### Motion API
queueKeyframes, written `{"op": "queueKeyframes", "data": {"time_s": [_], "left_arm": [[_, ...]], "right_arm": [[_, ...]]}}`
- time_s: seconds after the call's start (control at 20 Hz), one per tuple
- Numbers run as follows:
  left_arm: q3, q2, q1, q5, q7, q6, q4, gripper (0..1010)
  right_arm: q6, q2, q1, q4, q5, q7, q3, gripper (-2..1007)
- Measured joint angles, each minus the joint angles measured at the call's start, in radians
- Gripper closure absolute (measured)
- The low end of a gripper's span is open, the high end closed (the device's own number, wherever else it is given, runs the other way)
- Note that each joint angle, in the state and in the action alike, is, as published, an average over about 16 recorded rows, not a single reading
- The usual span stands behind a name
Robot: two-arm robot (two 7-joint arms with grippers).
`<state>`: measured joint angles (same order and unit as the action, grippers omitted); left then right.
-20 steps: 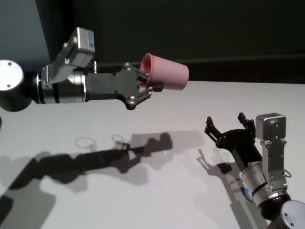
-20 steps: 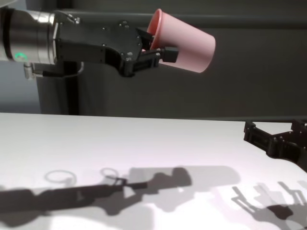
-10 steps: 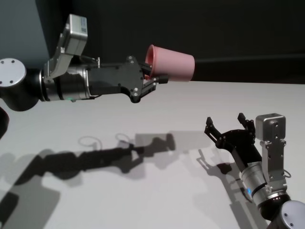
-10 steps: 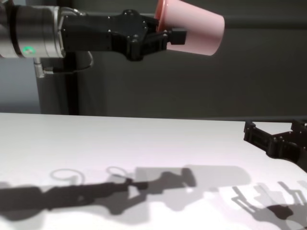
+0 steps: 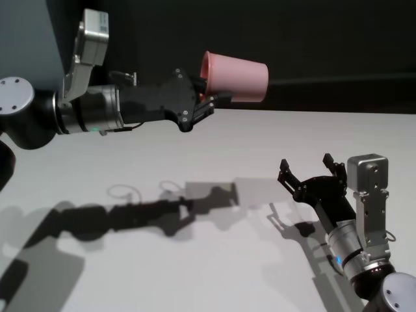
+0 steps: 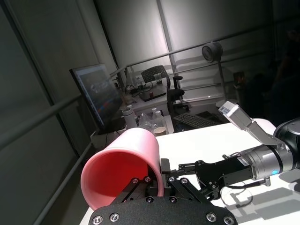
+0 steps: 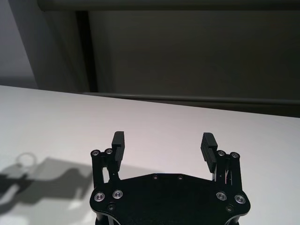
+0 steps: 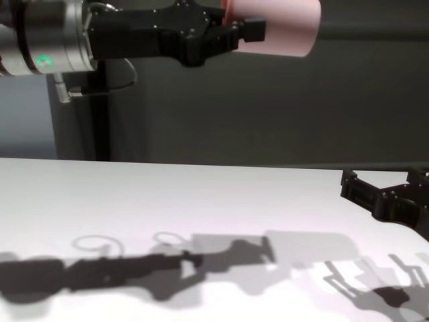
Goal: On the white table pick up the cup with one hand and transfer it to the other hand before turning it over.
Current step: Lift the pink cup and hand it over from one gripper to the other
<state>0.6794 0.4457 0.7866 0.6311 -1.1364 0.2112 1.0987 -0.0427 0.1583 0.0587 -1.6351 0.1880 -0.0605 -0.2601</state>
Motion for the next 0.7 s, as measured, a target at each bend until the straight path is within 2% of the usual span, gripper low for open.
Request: {"op": "queueKeyframes", "data": {"time_s": [0.35, 0.7], "left_arm": [[-0.011, -0.012, 0.003, 0.045, -0.018, -0.001, -0.017, 962], [-0.011, -0.022, 0.009, 0.059, -0.029, 0.002, -0.035, 962]], "right_arm": [[0.0, 0.0, 0.0, 0.0, 0.0, 0.0, 0.0, 4], [0.0, 0.0, 0.0, 0.0, 0.0, 0.0, 0.0, 4]]}}
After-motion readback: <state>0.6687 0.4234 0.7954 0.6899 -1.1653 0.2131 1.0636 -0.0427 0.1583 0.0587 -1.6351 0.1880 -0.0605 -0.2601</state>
